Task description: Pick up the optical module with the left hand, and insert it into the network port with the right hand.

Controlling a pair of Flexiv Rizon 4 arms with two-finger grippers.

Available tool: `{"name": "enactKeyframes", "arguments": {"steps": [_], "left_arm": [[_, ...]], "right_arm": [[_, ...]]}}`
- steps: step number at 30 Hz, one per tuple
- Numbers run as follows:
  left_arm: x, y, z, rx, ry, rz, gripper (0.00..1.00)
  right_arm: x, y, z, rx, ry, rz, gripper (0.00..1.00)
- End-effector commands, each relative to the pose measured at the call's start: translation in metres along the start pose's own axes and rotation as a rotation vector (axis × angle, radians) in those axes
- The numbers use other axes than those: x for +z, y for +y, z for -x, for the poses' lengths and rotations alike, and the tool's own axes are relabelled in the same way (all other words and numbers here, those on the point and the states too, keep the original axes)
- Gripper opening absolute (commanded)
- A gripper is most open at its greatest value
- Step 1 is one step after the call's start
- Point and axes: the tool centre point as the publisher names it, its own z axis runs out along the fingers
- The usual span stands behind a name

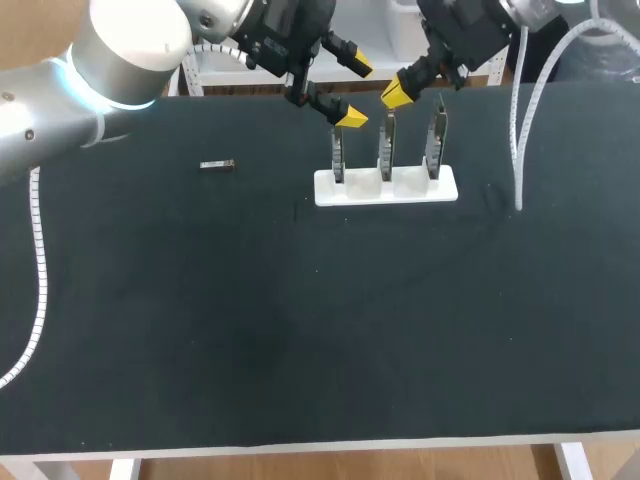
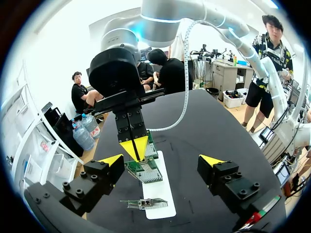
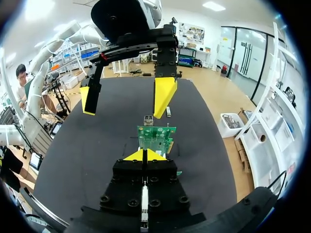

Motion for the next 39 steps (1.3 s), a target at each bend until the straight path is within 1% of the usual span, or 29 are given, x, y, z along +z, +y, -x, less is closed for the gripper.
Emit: {"name": "enactKeyframes", "arguments": {"steps": [1,4,12,22,28,39], "left_arm": [[0.0,0.0,0.0,0.001,0.003,0.0,1.0],[0.0,0.0,0.0,0.001,0.003,0.0,1.0],[0.0,0.0,0.0,0.001,0.003,0.0,1.0],[0.0,0.0,0.0,0.001,0.003,0.0,1.0],[0.0,0.0,0.0,0.001,0.003,0.0,1.0],[0.0,0.0,0.0,0.001,0.003,0.0,1.0]], "right_arm": [[0.004,-0.001,-0.006,0.003,-0.003,0.004,0.0],[0.002,0.0,-0.003,-0.008,-0.009,0.003,0.0],[-0.015,-0.001,0.014,-0.065,-0.027,-0.043,0.0],[-0.027,0.005,0.02,-0.082,-0.028,-0.071,0.0],[-0.037,0.009,0.015,-0.076,-0.028,-0.094,0.0],[-0.071,0.02,-0.005,-0.052,-0.01,-0.151,0.0]]}}
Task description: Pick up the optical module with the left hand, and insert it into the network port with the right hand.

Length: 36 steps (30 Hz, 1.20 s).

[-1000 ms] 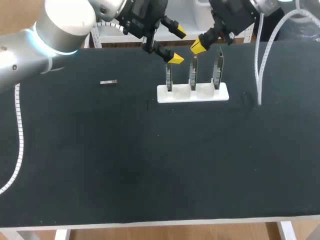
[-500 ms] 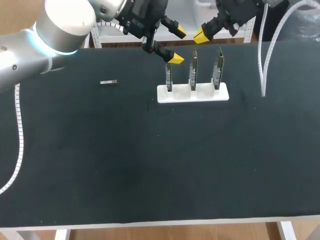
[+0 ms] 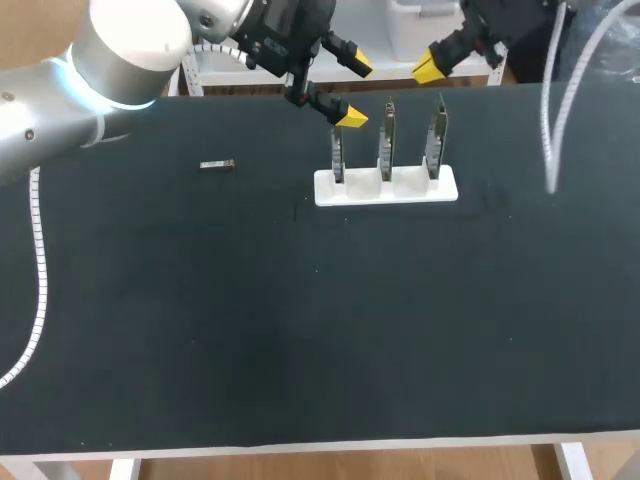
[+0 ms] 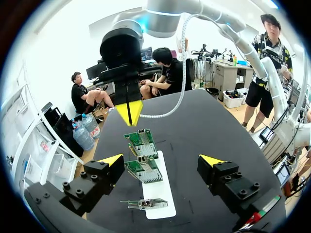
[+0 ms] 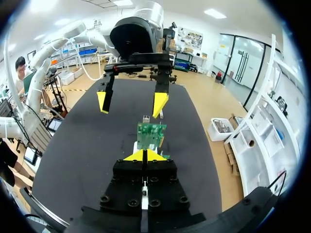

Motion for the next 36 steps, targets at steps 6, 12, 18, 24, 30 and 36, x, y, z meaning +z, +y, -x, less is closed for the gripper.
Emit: {"name": "enactKeyframes", "arguments": {"steps": [6,12,18,24,30,36], "left_arm": [[0.0,0.0,0.0,0.001,0.003,0.0,1.0],[0.0,0.0,0.0,0.001,0.003,0.0,1.0],[0.0,0.0,0.0,0.001,0.003,0.0,1.0],[0.0,0.0,0.0,0.001,0.003,0.0,1.0],[0.0,0.0,0.0,0.001,0.003,0.0,1.0],[0.0,0.0,0.0,0.001,0.003,0.0,1.0]], "right_arm": [[-0.027,0.019,-0.018,0.019,0.008,-0.095,0.0],[-0.042,0.014,-0.029,0.03,0.008,-0.108,0.0],[-0.045,0.008,-0.031,0.016,0.015,-0.079,0.0],[-0.044,0.001,-0.033,0.019,0.026,-0.031,0.39],[-0.044,0.001,-0.033,0.019,0.026,-0.031,1.0],[-0.044,0.001,-0.033,0.019,0.026,-0.031,1.0]]}}
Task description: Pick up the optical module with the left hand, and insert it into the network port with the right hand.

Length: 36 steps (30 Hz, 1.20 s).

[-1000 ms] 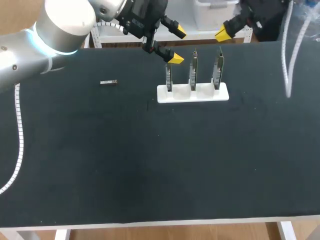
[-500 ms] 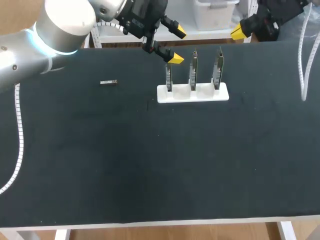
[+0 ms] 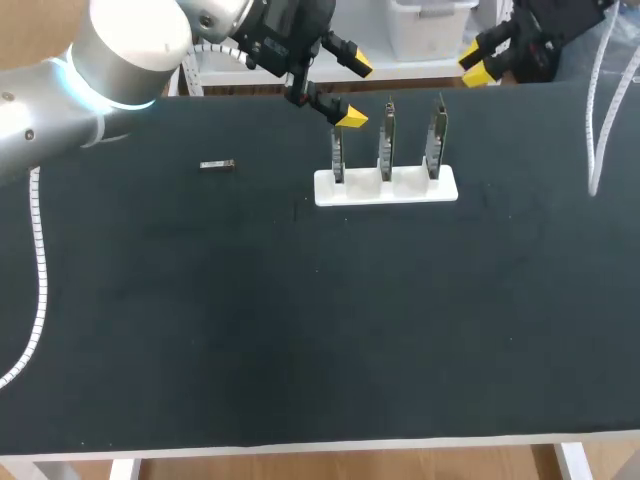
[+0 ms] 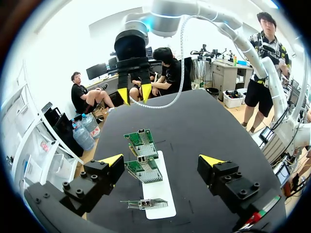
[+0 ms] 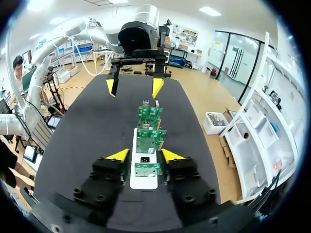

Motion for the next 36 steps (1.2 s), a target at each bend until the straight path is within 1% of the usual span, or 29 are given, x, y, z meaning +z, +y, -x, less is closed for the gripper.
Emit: {"name": "enactKeyframes", "arguments": {"steps": [1,19,20,23,28,30,33,36], "left_arm": [[0.0,0.0,0.0,0.001,0.003,0.0,1.0],[0.0,0.0,0.0,0.001,0.003,0.0,1.0],[0.0,0.0,0.0,0.001,0.003,0.0,1.0],[0.0,0.0,0.0,0.001,0.003,0.0,1.0],[0.0,0.0,0.0,0.001,0.003,0.0,1.0],[0.0,0.0,0.0,0.001,0.003,0.0,1.0],[0.0,0.0,0.0,0.001,0.003,0.0,1.0],[0.0,0.0,0.0,0.001,0.003,0.0,1.0]], "right_arm": [[0.0,-0.004,0.0,0.001,-0.002,0.01,1.0],[-0.001,-0.004,0.0,-0.001,0.0,0.006,1.0],[-0.003,-0.004,-0.001,0.0,-0.021,-0.003,1.0],[-0.008,0.002,-0.007,0.007,-0.034,-0.015,1.0],[-0.012,0.012,-0.024,0.032,-0.052,-0.026,1.0],[-0.014,0.012,-0.03,0.043,-0.057,-0.027,1.0],[-0.014,0.012,-0.031,0.034,-0.059,-0.01,1.0],[-0.014,0.011,-0.026,0.012,-0.065,-0.002,1.0]]}}
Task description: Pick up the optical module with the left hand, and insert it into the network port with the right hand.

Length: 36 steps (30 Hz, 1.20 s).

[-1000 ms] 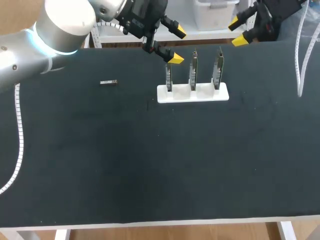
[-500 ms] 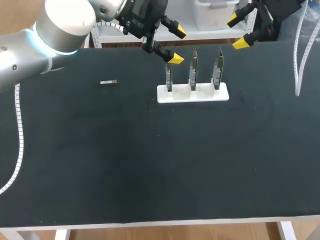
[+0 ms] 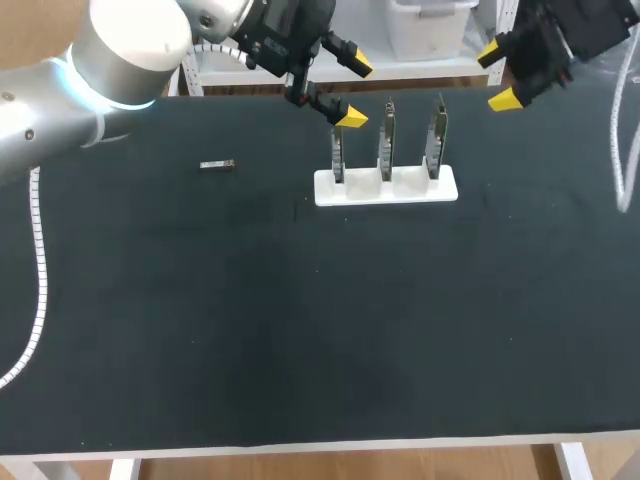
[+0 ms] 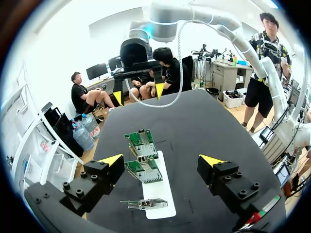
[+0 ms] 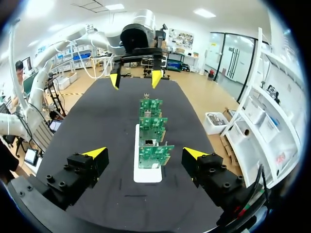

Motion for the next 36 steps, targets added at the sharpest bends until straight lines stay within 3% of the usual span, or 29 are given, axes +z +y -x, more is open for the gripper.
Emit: {"name": "enactKeyframes", "arguments": {"steps": [1,11,36], "left_arm": [[0.0,0.0,0.0,0.001,0.003,0.0,1.0],[0.0,0.0,0.0,0.001,0.003,0.0,1.0],[0.0,0.0,0.0,0.001,0.003,0.0,1.0]], "right_arm": [[0.0,0.002,0.006,-0.018,-0.003,0.002,1.0],[0.006,0.002,0.011,-0.045,-0.003,0.047,1.0],[0.01,0.013,0.015,-0.036,-0.009,0.066,1.0]]}}
